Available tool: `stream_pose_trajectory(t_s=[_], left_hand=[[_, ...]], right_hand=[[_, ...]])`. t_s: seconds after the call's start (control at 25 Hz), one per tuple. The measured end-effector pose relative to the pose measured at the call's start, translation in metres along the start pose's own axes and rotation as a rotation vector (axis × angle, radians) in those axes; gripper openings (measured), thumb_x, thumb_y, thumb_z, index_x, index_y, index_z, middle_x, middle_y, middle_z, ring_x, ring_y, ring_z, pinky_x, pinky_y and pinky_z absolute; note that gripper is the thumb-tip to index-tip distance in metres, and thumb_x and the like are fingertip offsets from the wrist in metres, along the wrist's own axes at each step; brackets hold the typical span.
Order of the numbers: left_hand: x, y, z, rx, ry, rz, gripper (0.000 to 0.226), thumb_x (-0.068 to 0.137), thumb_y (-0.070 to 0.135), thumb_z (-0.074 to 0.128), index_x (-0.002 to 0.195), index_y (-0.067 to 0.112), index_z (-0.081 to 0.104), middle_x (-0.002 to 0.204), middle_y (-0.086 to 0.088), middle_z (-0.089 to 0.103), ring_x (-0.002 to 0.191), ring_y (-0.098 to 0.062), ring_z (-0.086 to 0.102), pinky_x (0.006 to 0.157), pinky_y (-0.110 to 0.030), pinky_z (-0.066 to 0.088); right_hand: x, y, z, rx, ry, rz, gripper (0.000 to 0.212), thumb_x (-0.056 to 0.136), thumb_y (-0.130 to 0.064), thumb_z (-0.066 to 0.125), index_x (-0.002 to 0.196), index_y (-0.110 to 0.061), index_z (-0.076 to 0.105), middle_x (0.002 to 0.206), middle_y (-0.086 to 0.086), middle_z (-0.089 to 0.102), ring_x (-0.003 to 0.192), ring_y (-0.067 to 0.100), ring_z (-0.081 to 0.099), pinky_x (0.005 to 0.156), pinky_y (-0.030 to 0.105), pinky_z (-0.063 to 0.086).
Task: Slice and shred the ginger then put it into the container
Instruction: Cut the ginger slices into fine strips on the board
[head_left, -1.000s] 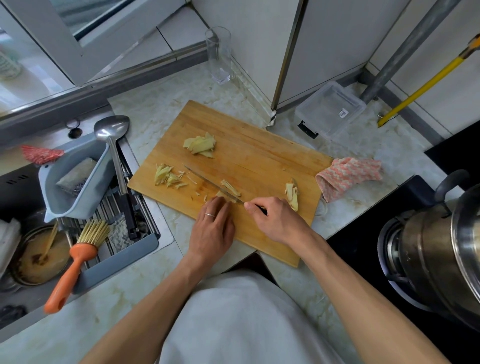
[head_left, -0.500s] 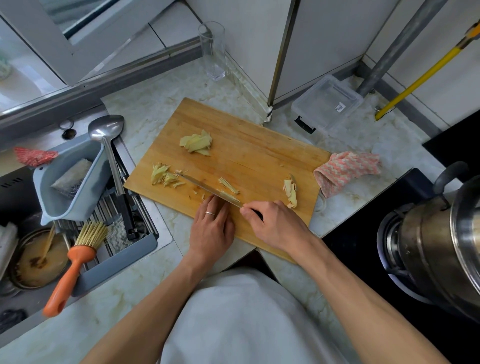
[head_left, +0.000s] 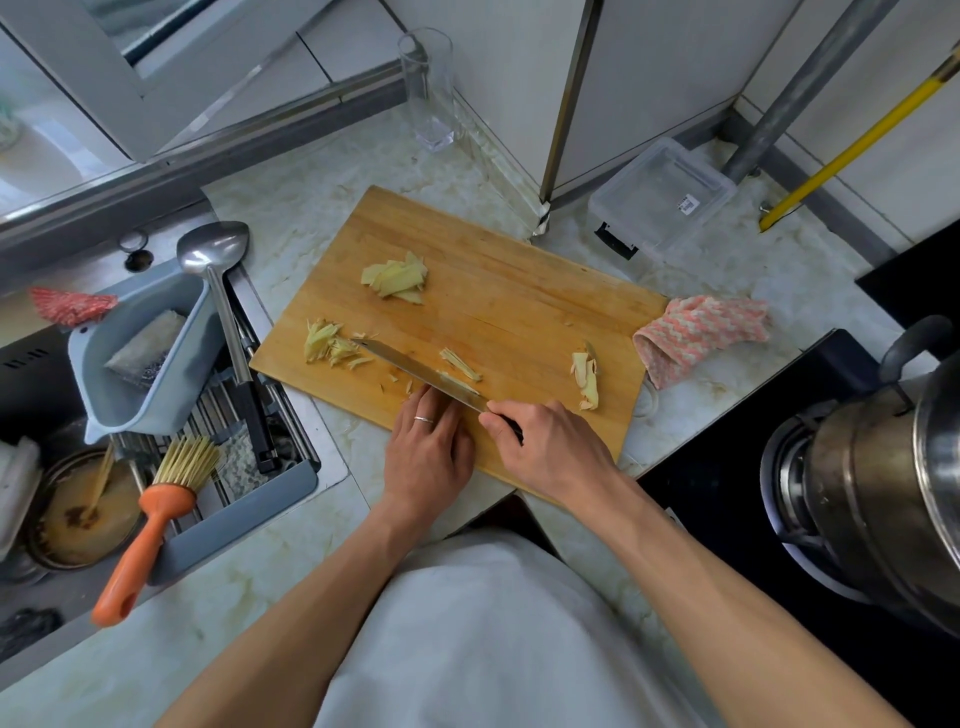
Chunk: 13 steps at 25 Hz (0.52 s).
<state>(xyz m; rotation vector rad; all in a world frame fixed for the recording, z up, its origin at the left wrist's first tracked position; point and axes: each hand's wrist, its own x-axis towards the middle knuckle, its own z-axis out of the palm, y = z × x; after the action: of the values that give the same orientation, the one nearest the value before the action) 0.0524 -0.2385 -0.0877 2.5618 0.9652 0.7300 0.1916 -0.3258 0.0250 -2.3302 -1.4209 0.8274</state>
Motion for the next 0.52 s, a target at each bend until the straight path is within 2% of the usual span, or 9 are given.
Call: stream_pose_trajectory(t_s=[0.32, 0.52], left_hand=[[-0.0019, -0.0026, 0.0031, -0.009, -0.002, 0.000, 0.034, 0.090, 0.014, 0.049, 0.113, 0.001, 0.070, 0.121, -0.019, 0.063, 0.122, -0.041, 0.056, 0.101, -0.048, 0.045], [-0.0012, -0.0024, 0.0039, -0.022, -0.012, -0.022, 0.034, 0.089, 0.012, 0.051, 0.115, 0.002, 0.069, 0.123, -0.018, 0.062, 0.125, -0.040, 0.054, 0.102, -0.049, 0.044]], right_hand=[[-0.0027, 0.0001, -0.0041, 0.005, -0.020, -0.002, 0.041, 0.103, -0.049, 0.043, 0.119, -0.020, 0.068, 0.104, 0.012, 0.074, 0.098, 0.040, 0.065, 0.076, 0.046, 0.055], [0.0035, -0.0028, -0.0022, 0.015, -0.037, 0.008, 0.040, 0.103, -0.049, 0.043, 0.120, -0.021, 0.067, 0.104, 0.011, 0.074, 0.097, 0.040, 0.065, 0.075, 0.045, 0.055]])
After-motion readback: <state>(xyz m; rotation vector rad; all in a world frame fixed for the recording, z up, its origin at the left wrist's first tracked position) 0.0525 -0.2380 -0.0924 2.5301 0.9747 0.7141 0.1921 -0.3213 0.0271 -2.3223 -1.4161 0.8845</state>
